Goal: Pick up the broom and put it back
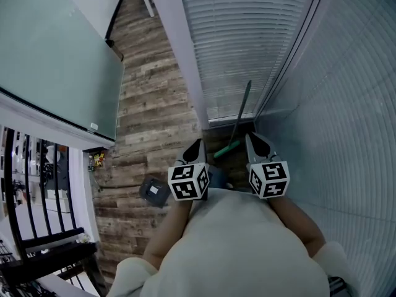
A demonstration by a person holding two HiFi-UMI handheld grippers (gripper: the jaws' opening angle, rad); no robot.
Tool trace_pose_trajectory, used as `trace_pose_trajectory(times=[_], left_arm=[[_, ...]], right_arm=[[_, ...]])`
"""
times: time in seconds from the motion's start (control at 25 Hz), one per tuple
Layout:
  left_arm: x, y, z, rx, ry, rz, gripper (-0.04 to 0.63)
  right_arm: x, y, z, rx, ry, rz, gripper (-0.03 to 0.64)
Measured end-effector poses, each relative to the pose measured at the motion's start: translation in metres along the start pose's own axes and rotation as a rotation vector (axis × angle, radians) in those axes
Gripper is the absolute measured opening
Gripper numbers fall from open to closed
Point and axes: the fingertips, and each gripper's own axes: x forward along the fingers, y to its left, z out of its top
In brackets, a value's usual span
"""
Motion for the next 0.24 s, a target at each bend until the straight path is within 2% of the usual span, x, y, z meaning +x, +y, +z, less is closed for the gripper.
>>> trace_pose_trajectory(times=[0.24], left_arm=[[0.0027,-0.0025,-0.0037,0.001,0.003,0.002,0.008]], right_arm=[[0.0006,-0.0033,-0.0028,-0.002,-0.002,0.002,0.005]])
